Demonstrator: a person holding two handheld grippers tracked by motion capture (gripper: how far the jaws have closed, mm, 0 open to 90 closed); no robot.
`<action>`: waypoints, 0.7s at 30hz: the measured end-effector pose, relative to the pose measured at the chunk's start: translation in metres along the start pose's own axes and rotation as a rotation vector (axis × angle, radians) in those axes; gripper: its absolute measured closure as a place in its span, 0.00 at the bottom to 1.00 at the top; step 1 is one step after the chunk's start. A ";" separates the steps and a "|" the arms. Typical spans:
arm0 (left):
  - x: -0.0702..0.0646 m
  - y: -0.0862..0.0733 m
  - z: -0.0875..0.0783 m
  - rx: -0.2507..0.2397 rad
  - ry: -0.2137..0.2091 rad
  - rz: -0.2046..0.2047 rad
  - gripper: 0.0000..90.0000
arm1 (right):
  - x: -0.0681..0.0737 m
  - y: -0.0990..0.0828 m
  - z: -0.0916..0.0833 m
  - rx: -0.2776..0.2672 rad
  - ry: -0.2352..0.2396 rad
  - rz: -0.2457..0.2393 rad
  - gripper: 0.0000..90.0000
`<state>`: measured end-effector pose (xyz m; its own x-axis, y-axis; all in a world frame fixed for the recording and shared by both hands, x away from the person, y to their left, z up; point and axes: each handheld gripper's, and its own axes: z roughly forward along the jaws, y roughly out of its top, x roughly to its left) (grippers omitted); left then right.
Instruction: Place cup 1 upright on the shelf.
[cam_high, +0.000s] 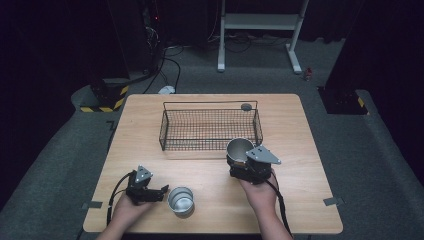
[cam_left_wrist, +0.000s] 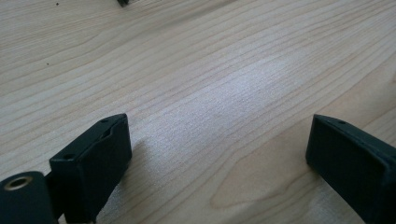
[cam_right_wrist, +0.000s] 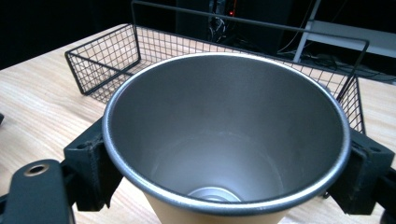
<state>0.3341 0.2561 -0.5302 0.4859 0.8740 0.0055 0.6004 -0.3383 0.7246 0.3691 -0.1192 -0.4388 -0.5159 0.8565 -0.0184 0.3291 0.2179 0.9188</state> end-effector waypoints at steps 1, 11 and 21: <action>0.000 0.000 0.000 0.000 0.000 0.001 0.08 | -0.001 0.001 0.000 -0.002 -0.001 0.005 0.14; 0.000 0.000 0.000 -0.002 0.000 0.002 0.08 | -0.005 0.011 0.002 -0.022 -0.004 0.012 0.14; 0.000 0.000 0.000 -0.001 0.000 -0.001 0.09 | -0.011 0.019 0.006 -0.025 -0.004 0.035 0.14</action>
<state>0.3335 0.2560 -0.5301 0.4854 0.8743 0.0046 0.6000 -0.3369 0.7256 0.3853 -0.1214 -0.4237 -0.5007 0.8655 0.0125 0.3274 0.1759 0.9284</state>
